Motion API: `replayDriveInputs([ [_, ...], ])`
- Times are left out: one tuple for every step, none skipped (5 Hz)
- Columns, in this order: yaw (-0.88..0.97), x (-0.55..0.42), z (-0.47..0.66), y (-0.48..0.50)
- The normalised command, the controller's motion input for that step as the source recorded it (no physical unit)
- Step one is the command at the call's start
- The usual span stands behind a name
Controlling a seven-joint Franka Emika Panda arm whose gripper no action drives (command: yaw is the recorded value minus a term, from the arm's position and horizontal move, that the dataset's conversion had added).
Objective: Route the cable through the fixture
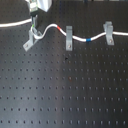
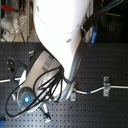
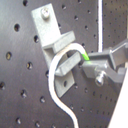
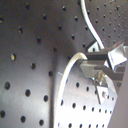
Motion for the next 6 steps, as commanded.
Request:
replayDriveInputs([
  [0.00,0.080,0.18,0.152],
  [0.00,0.157,-0.03,0.309],
  [0.00,0.191,-0.01,0.374],
  [0.00,0.164,0.04,0.225],
  [-0.10,0.112,0.04,0.143],
  [-0.02,0.150,0.11,0.303],
])
